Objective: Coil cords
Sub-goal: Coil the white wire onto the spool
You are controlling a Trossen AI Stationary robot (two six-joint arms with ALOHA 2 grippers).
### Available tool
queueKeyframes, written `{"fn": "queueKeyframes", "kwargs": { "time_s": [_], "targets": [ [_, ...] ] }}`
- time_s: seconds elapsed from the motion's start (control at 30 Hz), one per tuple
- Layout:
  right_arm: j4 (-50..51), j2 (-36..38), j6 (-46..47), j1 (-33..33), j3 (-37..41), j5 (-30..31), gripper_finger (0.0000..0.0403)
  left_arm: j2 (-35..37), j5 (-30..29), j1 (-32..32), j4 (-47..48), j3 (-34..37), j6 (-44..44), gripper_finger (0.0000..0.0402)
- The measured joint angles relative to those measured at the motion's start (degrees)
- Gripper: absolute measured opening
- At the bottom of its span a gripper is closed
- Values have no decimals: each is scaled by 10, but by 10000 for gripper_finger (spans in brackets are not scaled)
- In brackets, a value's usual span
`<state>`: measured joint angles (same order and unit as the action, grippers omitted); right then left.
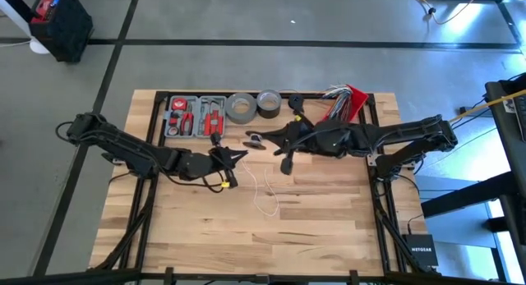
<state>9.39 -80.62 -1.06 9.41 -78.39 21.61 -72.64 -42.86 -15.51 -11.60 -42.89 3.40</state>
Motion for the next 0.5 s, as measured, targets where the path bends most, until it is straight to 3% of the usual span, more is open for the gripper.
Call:
{"fn": "queueKeyframes", "kwargs": {
  "time_s": [0.3,0.5],
  "targets": [
    [106,-21,-1,0,1,3,5,30,-6,0,45,0,-4,1],
    [131,-62,0,0,2,19,5,71,-13,0,79,-1,-69,1]
  ]
}}
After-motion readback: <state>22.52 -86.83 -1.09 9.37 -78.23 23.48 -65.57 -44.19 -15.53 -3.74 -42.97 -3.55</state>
